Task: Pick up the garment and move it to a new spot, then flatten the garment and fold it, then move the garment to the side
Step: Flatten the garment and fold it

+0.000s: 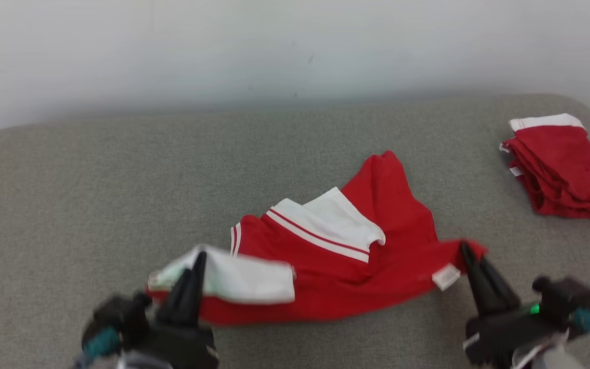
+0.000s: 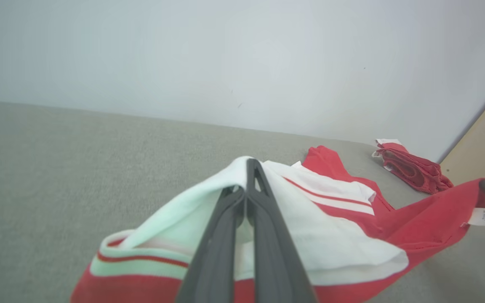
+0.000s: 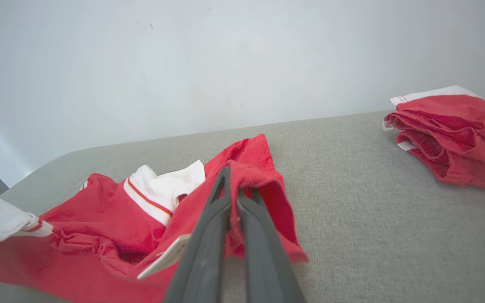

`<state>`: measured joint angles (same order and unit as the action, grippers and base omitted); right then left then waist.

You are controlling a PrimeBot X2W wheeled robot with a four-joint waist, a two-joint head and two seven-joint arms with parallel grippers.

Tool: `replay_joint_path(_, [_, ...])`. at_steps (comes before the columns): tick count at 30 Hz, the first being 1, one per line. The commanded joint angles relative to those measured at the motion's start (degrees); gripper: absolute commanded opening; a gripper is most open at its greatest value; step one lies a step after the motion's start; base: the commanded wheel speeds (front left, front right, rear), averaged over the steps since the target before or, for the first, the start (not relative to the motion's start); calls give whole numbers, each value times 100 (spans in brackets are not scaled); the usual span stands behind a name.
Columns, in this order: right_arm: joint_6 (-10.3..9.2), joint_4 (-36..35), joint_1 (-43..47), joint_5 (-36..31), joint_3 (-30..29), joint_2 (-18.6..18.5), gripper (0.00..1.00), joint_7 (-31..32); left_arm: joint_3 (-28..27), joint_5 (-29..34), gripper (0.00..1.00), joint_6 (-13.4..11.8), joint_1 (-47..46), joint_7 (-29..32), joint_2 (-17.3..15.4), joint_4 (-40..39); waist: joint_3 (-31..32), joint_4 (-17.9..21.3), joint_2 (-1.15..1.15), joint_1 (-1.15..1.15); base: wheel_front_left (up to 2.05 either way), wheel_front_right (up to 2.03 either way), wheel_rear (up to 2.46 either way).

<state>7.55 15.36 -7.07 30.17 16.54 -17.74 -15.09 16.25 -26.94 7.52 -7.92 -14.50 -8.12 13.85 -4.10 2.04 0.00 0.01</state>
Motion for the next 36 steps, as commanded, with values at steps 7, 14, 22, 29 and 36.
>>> replay_joint_path(7, [-15, 397, -2222, 490, 217, -281, 0, 181, 118, -215, 0, -12, -2469, 799, -676, -125, -886, 136, 0, -1, 0, 0, 0])
replay_joint_path(14, [-15, 1093, -4623, 1148, 181, -465, 0, 472, 42, -429, 0, -11, -5049, 1256, -848, 613, -1970, 164, 0, -1, 0, 0, 0])
replay_joint_path(22, [-15, 2329, -7992, 1558, 180, -700, 0, 790, 461, -184, 0, -13, -8544, 1431, -670, 1840, -3157, 61, 0, -1, 0, 0, 0])
replay_joint_path(29, [-15, 3122, -9520, 1441, 545, -584, 0, 767, 401, -64, 0, -20, -10218, 1095, -489, 2938, -3478, 39, 0, -1, 0, 0, 0])
replay_joint_path(36, [-15, 3609, -10193, 1368, 1060, -609, 0, 685, 449, 25, 0, -17, -11089, 818, -517, 3822, -3575, -7, 0, -1, 0, 0, 0])
